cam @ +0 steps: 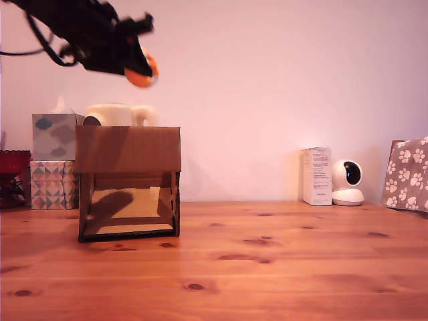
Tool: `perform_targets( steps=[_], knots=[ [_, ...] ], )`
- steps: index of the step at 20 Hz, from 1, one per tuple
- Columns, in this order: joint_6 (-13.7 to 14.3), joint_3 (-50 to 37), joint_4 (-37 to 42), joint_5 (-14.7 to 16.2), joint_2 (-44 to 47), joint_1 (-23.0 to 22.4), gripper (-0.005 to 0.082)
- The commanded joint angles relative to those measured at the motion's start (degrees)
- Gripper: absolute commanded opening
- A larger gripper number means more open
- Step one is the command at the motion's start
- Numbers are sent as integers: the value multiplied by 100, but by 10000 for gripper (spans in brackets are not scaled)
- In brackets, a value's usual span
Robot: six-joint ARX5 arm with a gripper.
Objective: Drop the footbag into the cardboard dice tower
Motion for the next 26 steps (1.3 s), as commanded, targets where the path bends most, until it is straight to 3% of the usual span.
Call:
perform_targets(
  steps=[1, 4, 10, 11, 12, 14, 15, 20, 22, 23, 26],
  knots=[
    [26, 337, -269, 9, 201, 105, 129],
    [24, 855, -824, 52, 595, 219, 129],
    [26, 990, -1086, 55, 732, 264, 133],
    [31, 992, -1075, 55, 732, 264, 174],
    [31, 999, -1073, 55, 732, 264, 292],
    [26, 1032, -1091, 52, 730, 264, 660],
    [28, 1060, -1123, 42, 726, 264, 747],
    [175, 1335, -1744, 28, 671, 262, 738],
    [175, 1512, -2205, 33, 627, 262, 623],
    [173, 1574, -2404, 55, 592, 262, 490],
    [173, 1589, -2951, 166, 348, 262, -40]
  ],
)
